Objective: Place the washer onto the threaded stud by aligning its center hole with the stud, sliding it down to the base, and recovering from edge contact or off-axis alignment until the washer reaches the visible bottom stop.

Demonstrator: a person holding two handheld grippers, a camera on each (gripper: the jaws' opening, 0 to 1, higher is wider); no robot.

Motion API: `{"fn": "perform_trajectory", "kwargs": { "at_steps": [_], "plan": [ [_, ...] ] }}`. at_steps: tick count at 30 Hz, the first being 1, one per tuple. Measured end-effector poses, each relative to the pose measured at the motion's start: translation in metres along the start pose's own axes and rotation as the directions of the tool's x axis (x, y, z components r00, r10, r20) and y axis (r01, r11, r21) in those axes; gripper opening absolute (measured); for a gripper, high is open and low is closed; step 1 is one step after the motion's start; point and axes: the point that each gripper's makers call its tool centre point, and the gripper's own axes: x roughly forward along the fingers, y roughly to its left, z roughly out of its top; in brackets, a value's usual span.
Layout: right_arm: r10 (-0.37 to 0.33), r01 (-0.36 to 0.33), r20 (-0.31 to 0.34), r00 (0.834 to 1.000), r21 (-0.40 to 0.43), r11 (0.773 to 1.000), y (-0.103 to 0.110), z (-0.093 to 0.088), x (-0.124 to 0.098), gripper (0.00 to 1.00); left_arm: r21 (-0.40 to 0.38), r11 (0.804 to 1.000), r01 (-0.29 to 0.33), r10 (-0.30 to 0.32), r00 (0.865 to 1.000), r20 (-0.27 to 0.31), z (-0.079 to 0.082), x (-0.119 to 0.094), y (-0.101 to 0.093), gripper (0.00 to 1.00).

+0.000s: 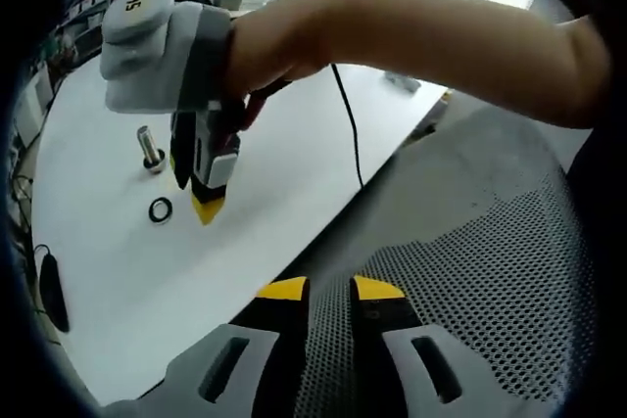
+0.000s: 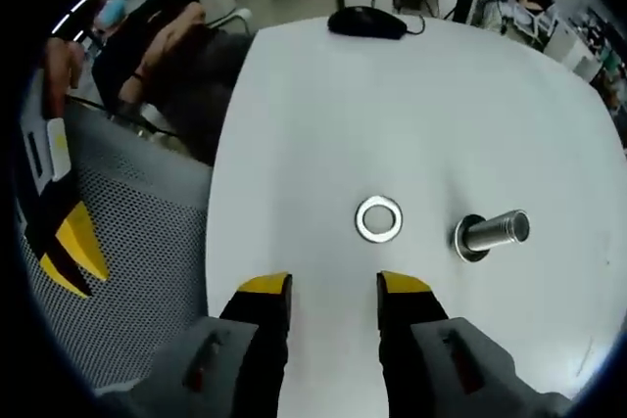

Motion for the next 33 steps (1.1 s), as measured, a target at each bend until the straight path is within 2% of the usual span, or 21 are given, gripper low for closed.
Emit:
{"fn": "perform_trajectory", "kwargs": {
  "at_steps": [9,14,20,21,33],
  "plan": [
    [-0.033,0.032,0.017,0.999,0.011,0.999,0.0,0.007,0.01,0.37,0.002,1.0,-0.006,0.006,1.0,0.002,0.0,0.0,0.001,0.14],
    [-0.058,0.057,-0.021,0.998,-0.038,0.998,-0.001,0.005,0.013,0.37,0.002,1.0,-0.004,0.004,1.0,0.0,0.0,0.0,0.0,0.14],
    [-0.065,0.062,-0.056,0.996,-0.053,0.997,-0.001,-0.001,0.019,0.38,0.004,1.0,0.0,0.0,1.0,0.0,0.0,0.0,0.0,0.14],
    [-0.076,0.072,-0.052,0.996,-0.07,0.995,-0.002,-0.001,0.018,0.37,0.004,1.0,0.002,-0.002,1.0,0.001,0.0,0.0,0.0,0.14],
    [-0.088,0.087,-0.031,0.996,-0.039,0.995,-0.004,-0.001,0.017,0.37,0.012,1.0,0.012,-0.012,1.0,-0.004,0.0,0.0,-0.002,0.14]
  ]
}}
